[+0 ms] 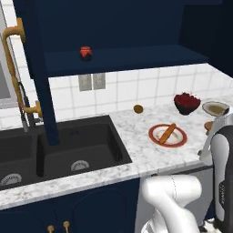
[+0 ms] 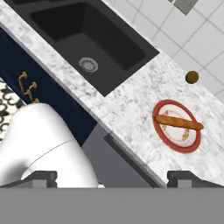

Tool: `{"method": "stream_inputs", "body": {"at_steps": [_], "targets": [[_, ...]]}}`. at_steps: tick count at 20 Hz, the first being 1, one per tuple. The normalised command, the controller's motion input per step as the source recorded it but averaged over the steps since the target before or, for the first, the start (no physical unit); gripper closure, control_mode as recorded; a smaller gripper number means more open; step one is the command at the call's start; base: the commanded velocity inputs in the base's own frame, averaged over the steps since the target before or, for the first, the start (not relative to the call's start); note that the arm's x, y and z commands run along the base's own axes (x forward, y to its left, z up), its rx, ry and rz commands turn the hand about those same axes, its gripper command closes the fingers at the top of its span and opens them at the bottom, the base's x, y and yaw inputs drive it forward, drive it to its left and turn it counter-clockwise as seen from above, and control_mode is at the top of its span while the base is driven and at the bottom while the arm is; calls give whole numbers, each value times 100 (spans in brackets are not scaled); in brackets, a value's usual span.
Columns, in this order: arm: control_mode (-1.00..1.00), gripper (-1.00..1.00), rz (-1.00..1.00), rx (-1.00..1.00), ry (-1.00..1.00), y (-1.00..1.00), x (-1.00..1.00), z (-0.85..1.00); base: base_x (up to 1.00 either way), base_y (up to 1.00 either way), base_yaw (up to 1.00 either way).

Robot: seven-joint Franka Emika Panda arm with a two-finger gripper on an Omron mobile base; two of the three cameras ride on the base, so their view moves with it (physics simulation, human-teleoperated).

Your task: From the different types of pastries on the counter, select a croissant and place it on the cutting board. Then retrieve a jar of jam from the cabinet and place it alongside the croissant on the cutting board.

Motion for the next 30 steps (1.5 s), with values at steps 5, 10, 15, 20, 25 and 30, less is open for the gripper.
{"method": "stream_inputs", "body": {"at_steps": [5, 10, 15, 20, 25, 30], "targets": [[100, -100, 0, 0, 0, 0, 0, 0, 78, 55, -2], [100, -100, 0, 0, 0, 0, 0, 0, 23, 9, 0], [100, -100, 0, 0, 0, 0, 0, 0, 62, 22, 0], [-100, -100, 0, -1, 0, 12, 19, 21, 0, 0, 0], [-100, -100, 1, 0, -4, 8, 0, 98, 0, 0, 0], [-100, -100, 9, 0, -1, 49, 18, 92, 0, 0, 0]]}}
